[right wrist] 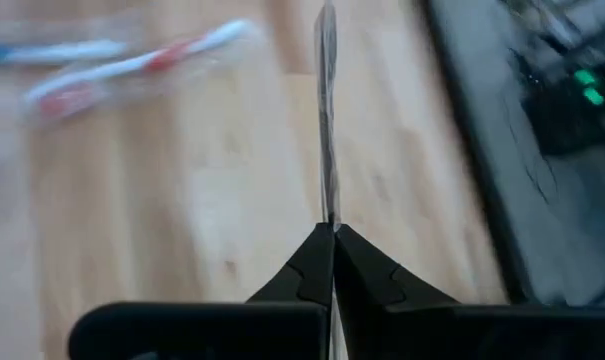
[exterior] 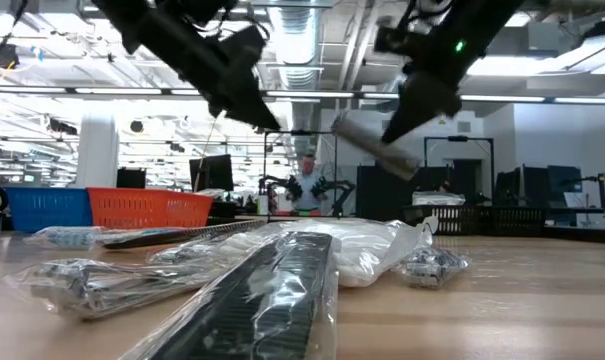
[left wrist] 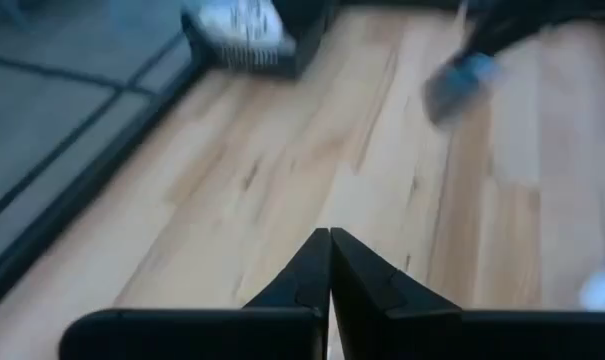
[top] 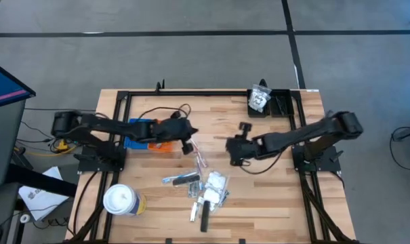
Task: Pick & Place Travel size toiletries
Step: Put the black comb into the right black bin
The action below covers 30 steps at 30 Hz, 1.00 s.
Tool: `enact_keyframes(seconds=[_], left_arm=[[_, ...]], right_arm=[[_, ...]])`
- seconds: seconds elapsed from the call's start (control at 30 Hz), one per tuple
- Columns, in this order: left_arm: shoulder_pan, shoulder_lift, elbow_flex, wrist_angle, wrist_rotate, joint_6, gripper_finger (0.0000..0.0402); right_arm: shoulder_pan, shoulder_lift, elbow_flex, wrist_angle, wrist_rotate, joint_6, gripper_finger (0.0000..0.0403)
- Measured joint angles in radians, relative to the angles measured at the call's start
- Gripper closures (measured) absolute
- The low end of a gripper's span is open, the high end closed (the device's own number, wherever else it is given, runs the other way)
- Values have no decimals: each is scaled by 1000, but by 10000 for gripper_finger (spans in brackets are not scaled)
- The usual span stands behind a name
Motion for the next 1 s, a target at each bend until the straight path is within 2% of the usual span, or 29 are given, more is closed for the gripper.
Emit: enact_keyframes(seconds=[0.2,0.43,0.63,0.87,1.0], left_arm=[[-31,-120,-66,50,3,2,400],[-71,-178,-76,69,1,37,400],[-96,-180,-77,88,2,60,400],[-113,-180,-77,102,2,85,400],[-115,-180,-77,109,2,89,400]], right_arm=[[-71,-183,-1,-248,34,241,402],[-272,-305,0,-472,24,469,403],[-544,-310,-1,-572,-46,455,403],[-822,-277,-1,-523,-141,408,403],[-952,-208,-1,-490,-211,332,403]])
